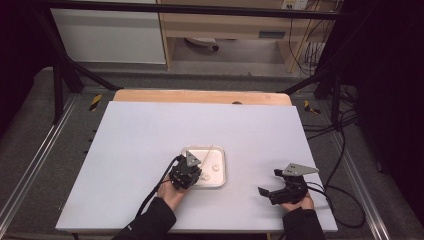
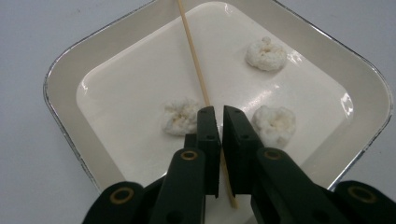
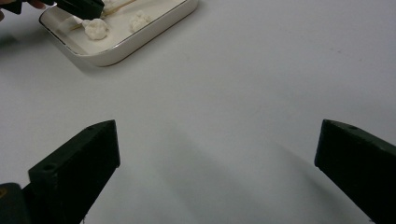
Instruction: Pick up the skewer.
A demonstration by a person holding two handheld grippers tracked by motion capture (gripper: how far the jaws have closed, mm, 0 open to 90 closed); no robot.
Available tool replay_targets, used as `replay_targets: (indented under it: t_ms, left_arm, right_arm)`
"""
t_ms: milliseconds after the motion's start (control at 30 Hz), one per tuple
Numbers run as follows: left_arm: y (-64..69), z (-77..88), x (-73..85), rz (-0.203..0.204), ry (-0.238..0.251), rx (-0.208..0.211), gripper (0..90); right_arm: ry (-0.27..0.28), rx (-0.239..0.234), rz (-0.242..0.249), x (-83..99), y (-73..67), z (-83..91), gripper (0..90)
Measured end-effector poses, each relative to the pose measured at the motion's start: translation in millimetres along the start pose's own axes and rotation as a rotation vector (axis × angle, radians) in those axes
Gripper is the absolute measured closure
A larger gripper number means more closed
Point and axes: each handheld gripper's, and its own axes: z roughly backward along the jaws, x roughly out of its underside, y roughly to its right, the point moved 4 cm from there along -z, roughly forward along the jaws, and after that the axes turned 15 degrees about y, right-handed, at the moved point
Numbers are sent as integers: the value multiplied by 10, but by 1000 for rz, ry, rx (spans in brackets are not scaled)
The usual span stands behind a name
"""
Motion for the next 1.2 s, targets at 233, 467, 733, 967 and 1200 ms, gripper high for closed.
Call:
replay_targets:
  t_ms: [233,467,733,967,1200]
  left_arm:
    - [9,3,10,12,10,-27,865]
    - [8,16,30,27,27,-20,885]
    - [-19,82,13,40,61,-14,887]
    - [-63,191,-11,32,81,5,886]
    - [-102,290,-7,20,88,44,886]
  right_arm:
    - [-1,0,1,1,0,-1,7]
    - [-7,-1,2,5,-1,-3,8]
    - [-5,0,2,5,-3,-4,7]
    - [-7,2,3,6,-4,-4,8]
    - [-8,2,4,6,-7,-6,8]
